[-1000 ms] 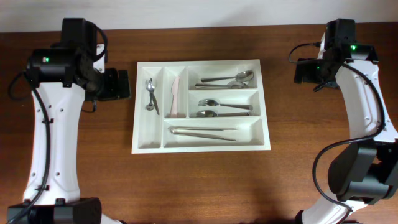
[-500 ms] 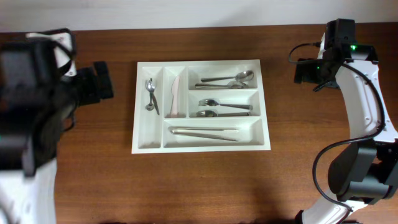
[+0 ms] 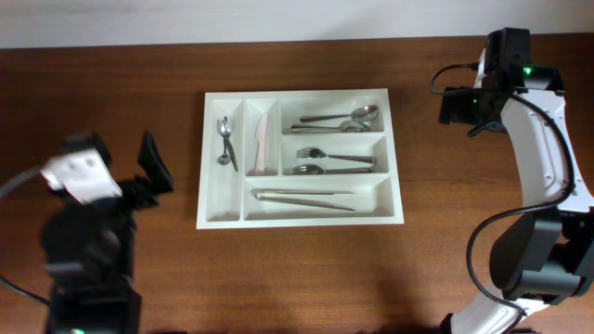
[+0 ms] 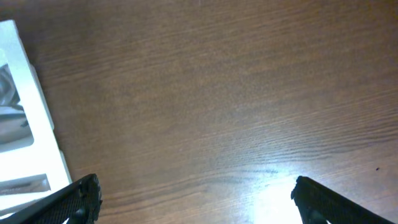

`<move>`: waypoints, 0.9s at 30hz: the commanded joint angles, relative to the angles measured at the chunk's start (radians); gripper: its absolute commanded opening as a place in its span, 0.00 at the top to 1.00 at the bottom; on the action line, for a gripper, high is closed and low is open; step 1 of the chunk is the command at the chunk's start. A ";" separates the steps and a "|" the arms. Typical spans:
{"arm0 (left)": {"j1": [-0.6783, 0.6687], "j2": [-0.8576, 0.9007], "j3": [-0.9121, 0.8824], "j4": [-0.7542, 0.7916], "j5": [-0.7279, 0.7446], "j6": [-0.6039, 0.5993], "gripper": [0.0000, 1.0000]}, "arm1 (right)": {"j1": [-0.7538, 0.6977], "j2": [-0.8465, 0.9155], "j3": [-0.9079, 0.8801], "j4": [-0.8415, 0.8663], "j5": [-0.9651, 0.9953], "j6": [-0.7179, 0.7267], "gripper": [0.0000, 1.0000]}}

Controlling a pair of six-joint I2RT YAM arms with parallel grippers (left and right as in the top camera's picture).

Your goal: Pack container

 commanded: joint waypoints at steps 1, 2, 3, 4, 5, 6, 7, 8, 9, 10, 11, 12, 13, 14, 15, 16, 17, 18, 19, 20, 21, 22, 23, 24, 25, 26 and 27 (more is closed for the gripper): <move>0.020 -0.146 -0.240 0.099 0.039 0.032 0.01 | -0.002 -0.032 0.010 0.002 -0.002 0.011 0.01; 0.020 -0.180 -0.285 0.118 0.049 0.032 0.01 | -0.002 -0.032 0.010 0.002 -0.002 0.011 0.01; 0.020 -0.218 -0.333 0.135 0.058 0.039 0.01 | -0.002 -0.032 0.010 0.002 -0.002 0.011 0.01; 0.020 -0.255 -0.375 0.148 0.066 0.050 0.01 | -0.002 -0.032 0.010 0.002 -0.002 0.011 0.01; 0.020 -0.291 -0.413 0.159 0.078 0.063 0.01 | -0.002 -0.032 0.010 0.002 -0.002 0.011 0.01; 0.023 -0.323 -0.446 0.165 0.089 0.080 0.01 | -0.002 -0.032 0.010 0.002 -0.002 0.012 0.01; 0.026 -0.354 -0.476 0.168 0.096 0.084 0.01 | -0.002 -0.032 0.010 0.002 -0.002 0.012 0.01; 0.029 -0.379 -0.501 0.168 0.104 0.094 0.01 | -0.002 -0.032 0.010 0.002 -0.002 0.011 0.01; 0.032 -0.404 -0.526 0.167 0.113 0.099 0.01 | -0.002 -0.032 0.010 0.002 -0.002 0.011 0.01; 0.035 -0.424 -0.550 0.168 0.115 0.099 0.01 | -0.002 -0.032 0.010 0.002 -0.002 0.011 0.01; 0.036 -0.440 -0.571 0.168 0.119 0.099 0.01 | -0.002 -0.032 0.010 0.002 -0.002 0.012 0.01; 0.035 -0.453 -0.591 0.167 0.123 0.100 0.01 | -0.002 -0.032 0.010 0.002 -0.002 0.012 0.01; 0.035 -0.467 -0.612 0.167 0.126 0.099 0.01 | -0.002 -0.032 0.010 0.002 -0.002 0.012 0.01; 0.035 -0.481 -0.632 0.169 0.137 0.099 0.01 | -0.002 -0.032 0.010 0.002 -0.002 0.012 0.01; 0.035 -0.492 -0.649 0.168 0.145 0.100 0.01 | -0.002 -0.032 0.010 0.002 -0.002 0.011 0.01; 0.035 -0.503 -0.665 0.167 0.151 0.100 0.01 | -0.002 -0.032 0.010 0.002 -0.002 0.012 0.01; 0.035 -0.512 -0.677 0.167 0.157 0.102 0.01 | -0.002 -0.032 0.010 0.002 -0.002 0.012 0.01; 0.035 -0.524 -0.693 0.167 0.159 0.102 0.01 | -0.002 -0.032 0.010 0.002 -0.002 0.011 0.01; 0.035 -0.532 -0.705 0.167 0.159 0.101 0.01 | -0.002 -0.032 0.010 0.002 -0.002 0.012 0.01; 0.035 -0.542 -0.718 0.166 0.159 0.101 0.01 | -0.002 -0.032 0.010 0.002 -0.002 0.011 0.01; 0.035 -0.552 -0.730 0.163 0.160 0.101 0.01 | -0.002 -0.032 0.010 0.002 -0.002 0.011 0.01; 0.035 -0.563 -0.741 0.157 0.163 0.101 0.01 | -0.002 -0.032 0.010 0.002 -0.002 0.011 0.01; 0.035 -0.573 -0.750 0.153 0.163 0.101 0.01 | -0.002 -0.032 0.010 0.002 -0.002 0.011 0.02; 0.035 -0.592 -0.764 0.146 0.165 0.101 0.01 | -0.002 -0.032 0.010 0.002 -0.002 0.011 0.01; 0.035 -0.605 -0.775 0.140 0.166 0.101 0.01 | -0.002 -0.032 0.010 0.002 -0.002 0.012 0.01; 0.035 -0.620 -0.785 0.133 0.166 0.101 0.01 | -0.002 -0.032 0.010 0.002 -0.002 0.011 0.01; 0.035 -0.632 -0.789 0.134 0.162 0.111 0.01 | -0.002 -0.032 0.010 0.002 -0.002 0.011 0.01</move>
